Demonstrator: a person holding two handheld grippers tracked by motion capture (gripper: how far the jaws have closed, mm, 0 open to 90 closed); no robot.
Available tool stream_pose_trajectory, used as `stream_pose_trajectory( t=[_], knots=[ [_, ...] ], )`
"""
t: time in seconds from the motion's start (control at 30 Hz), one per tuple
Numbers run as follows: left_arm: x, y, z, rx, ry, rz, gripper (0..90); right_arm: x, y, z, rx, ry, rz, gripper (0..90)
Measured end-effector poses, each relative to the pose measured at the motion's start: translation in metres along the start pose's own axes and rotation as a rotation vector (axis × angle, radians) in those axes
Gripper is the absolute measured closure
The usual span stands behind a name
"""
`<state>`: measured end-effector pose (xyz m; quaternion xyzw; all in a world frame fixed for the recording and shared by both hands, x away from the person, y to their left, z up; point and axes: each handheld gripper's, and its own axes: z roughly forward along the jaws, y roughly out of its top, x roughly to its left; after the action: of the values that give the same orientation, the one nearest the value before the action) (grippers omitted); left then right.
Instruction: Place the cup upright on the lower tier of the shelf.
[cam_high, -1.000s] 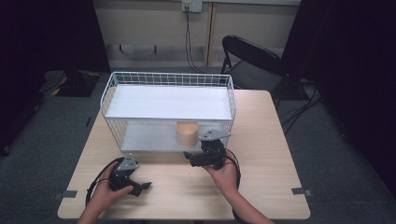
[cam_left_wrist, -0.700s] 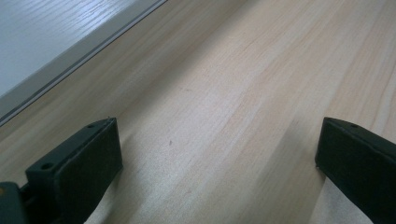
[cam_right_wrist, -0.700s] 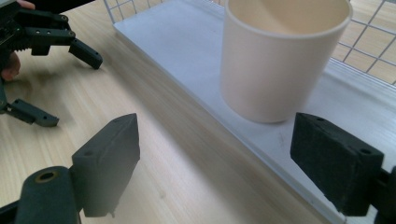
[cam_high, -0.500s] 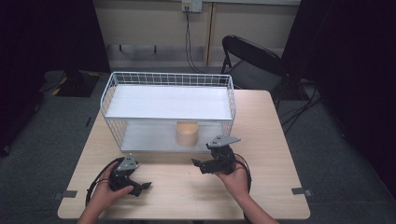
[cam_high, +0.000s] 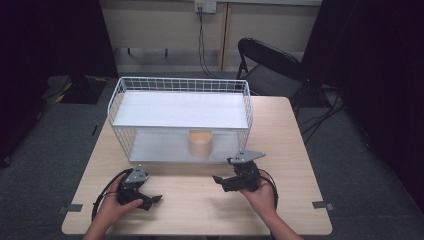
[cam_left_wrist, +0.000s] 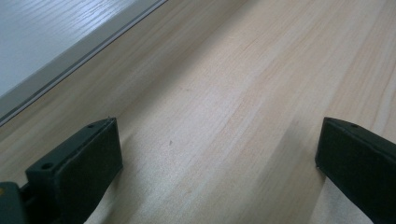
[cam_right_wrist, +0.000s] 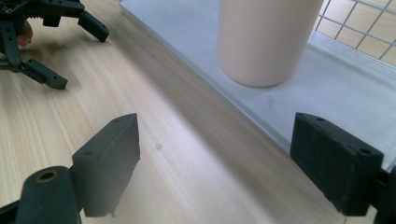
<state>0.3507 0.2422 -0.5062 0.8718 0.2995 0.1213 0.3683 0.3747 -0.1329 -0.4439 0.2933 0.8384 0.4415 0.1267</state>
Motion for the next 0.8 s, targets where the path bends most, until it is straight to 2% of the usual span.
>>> stream_pose_trajectory(
  t=[0.17, 0.8],
  knots=[
    [0.000, 0.000, 0.000, 0.000, 0.000, 0.000, 0.0, -0.002, -0.008, -0.002, 0.016, 0.024, -0.007, 15.6],
    [0.000, 0.000, 0.000, 0.002, 0.002, 0.002, 0.0, -0.017, -0.046, -0.019, 0.057, 0.008, -0.020, 15.8]
  ],
)
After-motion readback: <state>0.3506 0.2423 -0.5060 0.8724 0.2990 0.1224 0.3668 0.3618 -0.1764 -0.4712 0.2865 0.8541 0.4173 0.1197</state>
